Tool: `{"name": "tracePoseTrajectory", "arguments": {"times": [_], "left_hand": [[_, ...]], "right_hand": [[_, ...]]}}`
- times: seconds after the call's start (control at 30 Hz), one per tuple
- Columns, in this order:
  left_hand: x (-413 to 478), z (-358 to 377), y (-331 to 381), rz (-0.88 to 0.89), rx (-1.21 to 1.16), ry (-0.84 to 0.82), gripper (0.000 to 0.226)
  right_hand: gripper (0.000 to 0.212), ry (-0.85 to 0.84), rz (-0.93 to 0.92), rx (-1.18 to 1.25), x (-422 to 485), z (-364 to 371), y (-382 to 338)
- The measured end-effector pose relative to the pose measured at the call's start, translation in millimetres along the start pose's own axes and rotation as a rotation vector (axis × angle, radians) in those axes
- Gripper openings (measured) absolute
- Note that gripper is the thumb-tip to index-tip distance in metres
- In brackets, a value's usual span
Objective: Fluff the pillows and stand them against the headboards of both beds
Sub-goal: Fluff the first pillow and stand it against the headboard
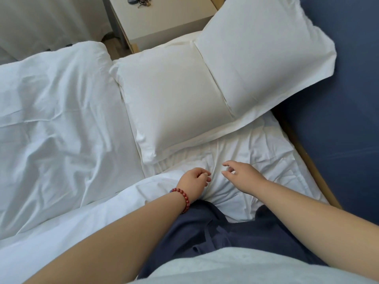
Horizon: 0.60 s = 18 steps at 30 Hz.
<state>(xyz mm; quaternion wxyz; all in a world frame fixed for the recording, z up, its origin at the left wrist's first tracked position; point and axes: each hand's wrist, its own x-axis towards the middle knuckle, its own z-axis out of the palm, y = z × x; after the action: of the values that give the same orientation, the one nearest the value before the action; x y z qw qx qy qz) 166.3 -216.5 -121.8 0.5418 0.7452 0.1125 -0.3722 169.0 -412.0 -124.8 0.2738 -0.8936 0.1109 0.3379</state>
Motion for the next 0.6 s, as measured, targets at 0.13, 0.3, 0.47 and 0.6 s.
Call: {"name": "tracePoseTrajectory", "arguments": {"times": [0.13, 0.3, 0.47, 0.6], "left_hand": [[-5.4, 23.7, -5.0, -0.047, -0.035, -0.034, 0.023], [-11.8, 70.0, -14.2, -0.1, -0.031, -0.069, 0.023], [-21.5, 140.0, -26.9, -0.11, -0.001, -0.064, 0.024], [-33.6, 218.2, -38.1, -0.097, 0.015, -0.055, 0.025]], "right_hand": [[0.041, -0.015, 0.053, 0.024, -14.3, 5.9, 28.5], [0.04, -0.014, 0.148, 0.06, -39.4, 19.0, 87.2], [0.04, 0.015, 0.183, 0.142, -76.5, 38.8, 171.1], [0.039, 0.059, 0.146, 0.202, -109.6, 56.6, 245.1]]}}
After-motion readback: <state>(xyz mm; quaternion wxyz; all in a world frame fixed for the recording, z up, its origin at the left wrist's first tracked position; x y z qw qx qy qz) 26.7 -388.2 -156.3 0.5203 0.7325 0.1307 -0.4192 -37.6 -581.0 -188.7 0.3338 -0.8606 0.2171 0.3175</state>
